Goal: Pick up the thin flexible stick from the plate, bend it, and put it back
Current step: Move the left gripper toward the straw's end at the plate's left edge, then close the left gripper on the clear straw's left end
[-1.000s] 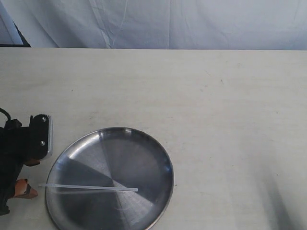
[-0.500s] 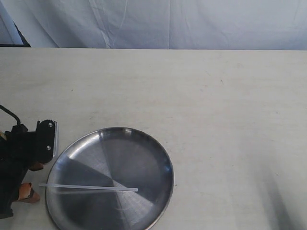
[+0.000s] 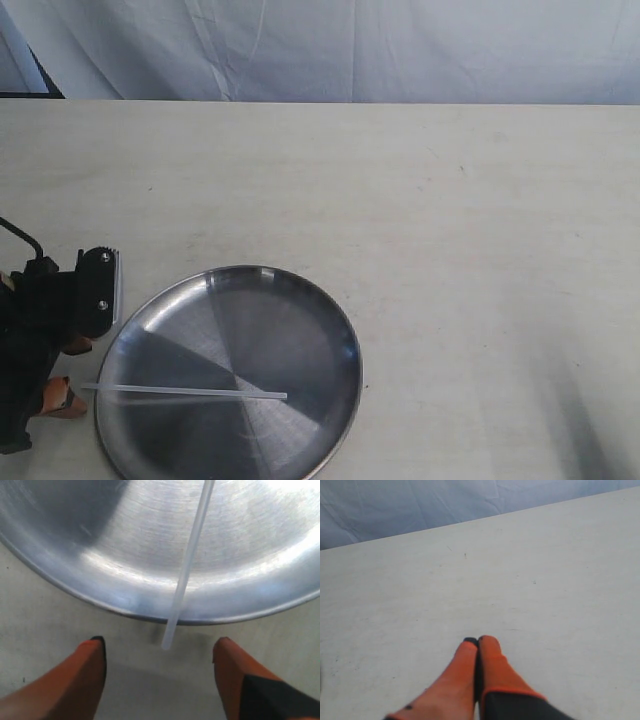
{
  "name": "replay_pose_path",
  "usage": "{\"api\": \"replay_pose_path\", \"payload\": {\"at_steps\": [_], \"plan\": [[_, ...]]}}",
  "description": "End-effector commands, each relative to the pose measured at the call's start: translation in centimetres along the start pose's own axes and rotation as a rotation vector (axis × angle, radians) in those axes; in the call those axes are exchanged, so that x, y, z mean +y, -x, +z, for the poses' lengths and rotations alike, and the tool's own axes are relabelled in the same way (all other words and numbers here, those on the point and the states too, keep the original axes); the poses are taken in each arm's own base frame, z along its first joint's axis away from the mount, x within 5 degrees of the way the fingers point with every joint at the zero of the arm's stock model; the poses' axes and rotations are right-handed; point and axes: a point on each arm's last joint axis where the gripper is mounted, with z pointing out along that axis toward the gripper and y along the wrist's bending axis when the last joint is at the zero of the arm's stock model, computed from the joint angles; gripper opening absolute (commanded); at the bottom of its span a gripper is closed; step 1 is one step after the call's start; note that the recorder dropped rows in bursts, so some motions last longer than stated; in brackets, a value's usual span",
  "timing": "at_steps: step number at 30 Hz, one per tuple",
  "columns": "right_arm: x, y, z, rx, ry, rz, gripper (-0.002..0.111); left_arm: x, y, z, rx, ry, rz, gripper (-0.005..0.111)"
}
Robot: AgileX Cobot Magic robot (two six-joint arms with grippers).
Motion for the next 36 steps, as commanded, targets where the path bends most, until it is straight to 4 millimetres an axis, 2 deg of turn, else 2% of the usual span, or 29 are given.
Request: {"api": "replay_pose_path", "payload": {"at_steps": [1, 19, 24, 29, 31, 32, 36], "plan": [[-0.1, 0.1, 0.0, -0.019, -0.008, -0.01, 0.0, -0.2, 0.1, 0.1, -0.005, -0.015, -0.011, 0.06], [-0.1, 0.1, 0.0, -0.02, -0.016, -0.028, 0.0, -0.1, -0.1, 1.2, 0.018, -0.049, -0.015, 0.06], [-0.1, 0.1, 0.0, -0.02, -0.016, -0.028, 0.0, 0.1, 0.7, 1.8, 0.029, -0.052, 0.035, 0.06], [-0.1, 0.1, 0.0, -0.02, -0.016, -0.028, 0.0, 0.1, 0.6, 2.1, 0.038, -0.066, 0.022, 0.059], [-0.1, 0.1, 0.0, -0.02, -0.016, -0.028, 0.0, 0.1, 0.7, 2.1, 0.038, -0.065, 0.022, 0.053], [-0.1, 0.1, 0.0, -0.021, -0.015, -0.028, 0.0, 0.3, 0.8, 1.9, 0.036, -0.065, 0.02, 0.044], [-0.1, 0.1, 0.0, -0.019, -0.016, -0.028, 0.0, 0.4, 0.9, 1.8, 0.036, -0.067, -0.013, 0.025]]}}
